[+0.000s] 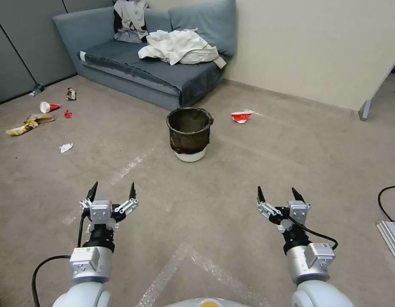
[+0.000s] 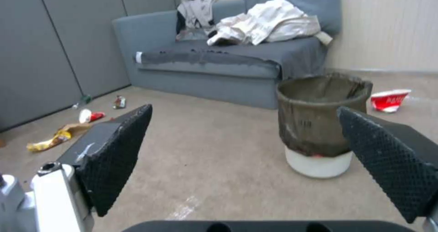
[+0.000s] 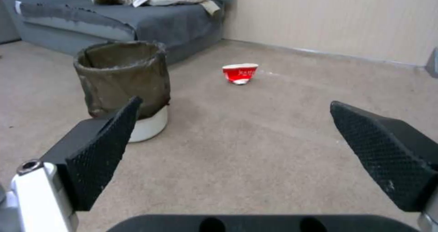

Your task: Pick up the trash can from the floor.

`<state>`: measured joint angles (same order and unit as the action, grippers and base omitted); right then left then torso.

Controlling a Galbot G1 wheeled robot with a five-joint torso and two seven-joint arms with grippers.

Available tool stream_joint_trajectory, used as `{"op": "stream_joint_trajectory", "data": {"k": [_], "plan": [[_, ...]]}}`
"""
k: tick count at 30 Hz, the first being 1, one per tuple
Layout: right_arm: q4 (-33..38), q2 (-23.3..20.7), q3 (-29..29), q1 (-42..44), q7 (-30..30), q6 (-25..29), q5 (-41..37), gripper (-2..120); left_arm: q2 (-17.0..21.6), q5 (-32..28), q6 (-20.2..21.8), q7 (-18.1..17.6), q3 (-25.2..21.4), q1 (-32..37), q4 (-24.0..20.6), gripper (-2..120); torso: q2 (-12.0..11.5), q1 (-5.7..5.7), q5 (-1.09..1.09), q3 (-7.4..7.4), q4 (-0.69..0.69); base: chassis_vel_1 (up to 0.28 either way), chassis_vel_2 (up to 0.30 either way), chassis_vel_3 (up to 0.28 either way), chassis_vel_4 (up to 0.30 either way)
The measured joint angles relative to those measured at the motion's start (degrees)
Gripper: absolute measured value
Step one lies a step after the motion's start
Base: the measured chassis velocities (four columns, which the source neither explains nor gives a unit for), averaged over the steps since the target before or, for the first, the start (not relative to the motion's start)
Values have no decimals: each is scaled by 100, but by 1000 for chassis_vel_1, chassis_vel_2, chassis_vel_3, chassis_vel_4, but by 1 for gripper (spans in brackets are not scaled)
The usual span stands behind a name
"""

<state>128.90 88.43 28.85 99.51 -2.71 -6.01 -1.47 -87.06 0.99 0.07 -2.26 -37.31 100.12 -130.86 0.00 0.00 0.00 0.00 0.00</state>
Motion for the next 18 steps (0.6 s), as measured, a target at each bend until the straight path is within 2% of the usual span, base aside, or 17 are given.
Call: {"op": "stream_joint_trajectory", "data": {"k": [6, 18], "plan": [[20, 0, 9, -18, -14, -15, 55, 100, 34, -119, 149, 7, -12, -166, -27, 100, 0, 0, 0, 0, 0, -61, 52, 69, -57], [26, 25, -9, -37, -22, -24, 69, 100, 67, -155, 180, 8, -17, -186, -32, 100, 0, 0, 0, 0, 0, -74, 76, 68, -76]]}}
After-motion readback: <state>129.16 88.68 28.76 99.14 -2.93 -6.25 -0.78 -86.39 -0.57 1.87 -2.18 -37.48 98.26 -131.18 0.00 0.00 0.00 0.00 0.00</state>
